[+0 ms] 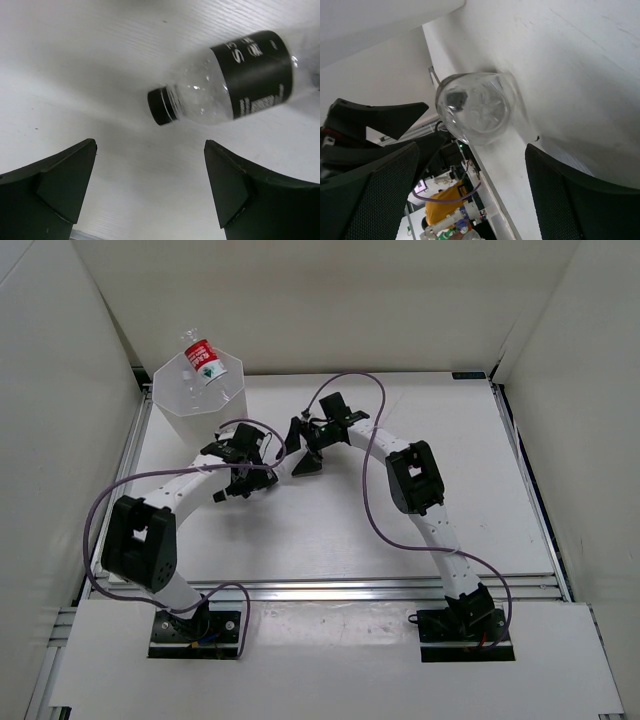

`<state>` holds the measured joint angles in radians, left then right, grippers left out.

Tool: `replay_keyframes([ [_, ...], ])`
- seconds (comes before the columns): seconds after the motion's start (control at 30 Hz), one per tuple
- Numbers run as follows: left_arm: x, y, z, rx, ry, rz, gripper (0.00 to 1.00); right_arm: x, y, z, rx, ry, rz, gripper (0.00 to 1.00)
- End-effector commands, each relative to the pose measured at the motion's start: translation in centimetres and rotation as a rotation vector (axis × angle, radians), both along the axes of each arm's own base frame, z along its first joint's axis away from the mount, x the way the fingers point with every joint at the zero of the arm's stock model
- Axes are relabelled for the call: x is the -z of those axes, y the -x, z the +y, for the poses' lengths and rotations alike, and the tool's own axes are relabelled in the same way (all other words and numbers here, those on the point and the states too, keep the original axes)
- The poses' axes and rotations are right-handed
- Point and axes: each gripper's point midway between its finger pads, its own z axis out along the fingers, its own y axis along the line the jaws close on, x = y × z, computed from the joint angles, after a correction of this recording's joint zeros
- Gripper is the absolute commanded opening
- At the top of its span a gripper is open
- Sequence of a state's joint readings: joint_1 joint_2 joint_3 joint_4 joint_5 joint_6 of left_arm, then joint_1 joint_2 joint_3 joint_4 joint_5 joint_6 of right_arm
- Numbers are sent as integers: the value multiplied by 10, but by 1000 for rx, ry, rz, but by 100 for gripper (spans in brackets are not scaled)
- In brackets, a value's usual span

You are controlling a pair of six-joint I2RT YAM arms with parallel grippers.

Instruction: Put the plastic bottles in the bin

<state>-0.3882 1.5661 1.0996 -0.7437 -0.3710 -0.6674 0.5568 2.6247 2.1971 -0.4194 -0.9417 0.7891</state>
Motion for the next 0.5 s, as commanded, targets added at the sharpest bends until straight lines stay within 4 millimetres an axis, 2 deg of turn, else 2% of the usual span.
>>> replay_keyframes([
  [0.0, -7, -9, 12, 1, -120, -8, 100, -18, -1, 9, -11, -68, 7, 90],
  [0.2, -7, -24, -4, 64, -180, -29, 100, -16, -1, 9, -7, -68, 13, 91],
  [0.23, 0, -22, -8, 68, -184, -13, 100, -19, 1, 8, -11, -61, 18, 91],
  [0.27, -1, -26, -9, 67, -182, -17, 100, -12, 2, 6, -3, -40, 23, 91],
  [0.3, -1, -26, -9, 67, -182, -17, 100, -19, -3, 1, 9, -42, -9, 89],
  [0.33, 0, -28, -11, 67, -183, -14, 100, -10, -3, -3, 32, -6, -3, 87],
  [0.4, -2, -30, -15, 76, -179, -23, 100, -9, -11, -14, 69, 19, -22, 83],
  [0.43, -2, -30, -15, 76, -179, -23, 100, -10, -12, -13, 74, 16, -20, 81],
  [0.47, -2, -30, -15, 76, -179, -23, 100, -16, -20, -14, 88, 4, -32, 72],
])
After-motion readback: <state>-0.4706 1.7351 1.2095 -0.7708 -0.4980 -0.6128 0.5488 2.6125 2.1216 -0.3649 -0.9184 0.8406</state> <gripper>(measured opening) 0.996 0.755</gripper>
